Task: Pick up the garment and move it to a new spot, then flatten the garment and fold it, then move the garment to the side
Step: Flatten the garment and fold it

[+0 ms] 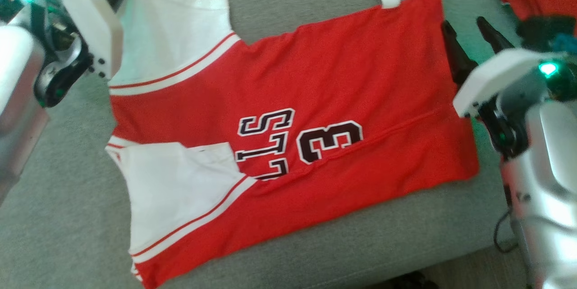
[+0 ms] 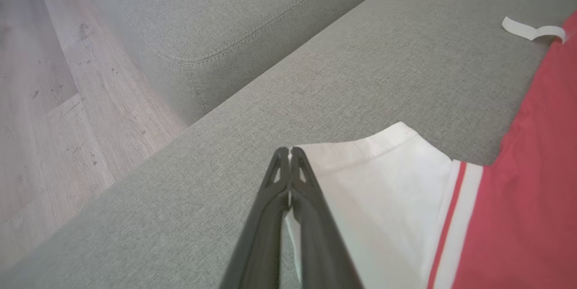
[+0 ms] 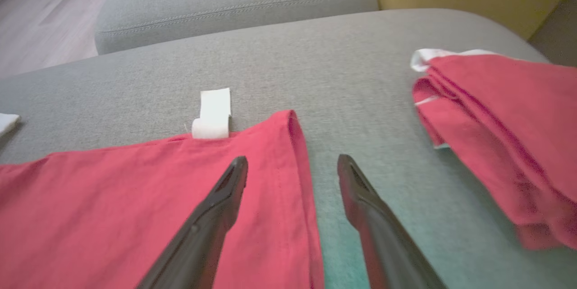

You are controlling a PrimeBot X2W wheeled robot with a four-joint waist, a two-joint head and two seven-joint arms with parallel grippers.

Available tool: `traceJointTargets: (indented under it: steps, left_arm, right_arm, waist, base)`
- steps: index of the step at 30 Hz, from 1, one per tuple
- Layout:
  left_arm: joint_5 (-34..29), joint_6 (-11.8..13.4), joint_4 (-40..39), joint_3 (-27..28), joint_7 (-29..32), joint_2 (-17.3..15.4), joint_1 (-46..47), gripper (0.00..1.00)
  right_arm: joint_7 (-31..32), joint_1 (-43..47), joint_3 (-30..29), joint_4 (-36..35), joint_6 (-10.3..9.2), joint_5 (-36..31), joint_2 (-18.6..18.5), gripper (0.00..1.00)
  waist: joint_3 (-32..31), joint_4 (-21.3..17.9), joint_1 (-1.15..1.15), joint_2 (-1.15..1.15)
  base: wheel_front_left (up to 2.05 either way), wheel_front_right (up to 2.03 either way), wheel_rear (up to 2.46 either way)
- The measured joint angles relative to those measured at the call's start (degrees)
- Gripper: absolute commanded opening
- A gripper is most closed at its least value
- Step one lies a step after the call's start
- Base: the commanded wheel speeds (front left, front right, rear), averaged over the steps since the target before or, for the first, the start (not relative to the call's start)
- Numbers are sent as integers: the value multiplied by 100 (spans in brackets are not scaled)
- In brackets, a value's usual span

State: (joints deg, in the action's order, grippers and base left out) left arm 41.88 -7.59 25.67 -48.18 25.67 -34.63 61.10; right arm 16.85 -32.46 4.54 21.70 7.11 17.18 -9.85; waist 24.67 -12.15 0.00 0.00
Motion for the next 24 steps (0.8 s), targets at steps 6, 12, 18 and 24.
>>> traceJointTargets:
  steps: [6, 12, 18, 24]
  left_arm:
    - [84, 0, -257, -312, -214, 29, 226, 0]
    - [160, 0, -369, -578, -469, 74, 350, 0]
    - [258, 0, -363, -748, -670, 87, 464, 0]
    - [315, 0, -229, -826, -844, 83, 532, 0]
  right_arm:
    - [132, -706, 111, 948, 0, 97, -2, 100]
    - [107, -1173, 149, 1741, 0, 76, -94, 100]
    - [-27, -1567, 77, 2313, 0, -308, -235, 100]
    - [-110, -1759, 18, 2605, 0, -485, -234, 14]
  waist:
    - [16, 297, 0, 0]
    - [38, 570, 0, 0]
    - [74, 787, 0, 0]
    - [95, 866, 0, 0]
  base:
    - [0, 0, 0]
    - [0, 0, 0]
    - [0, 0, 0]
    - [0, 0, 0]
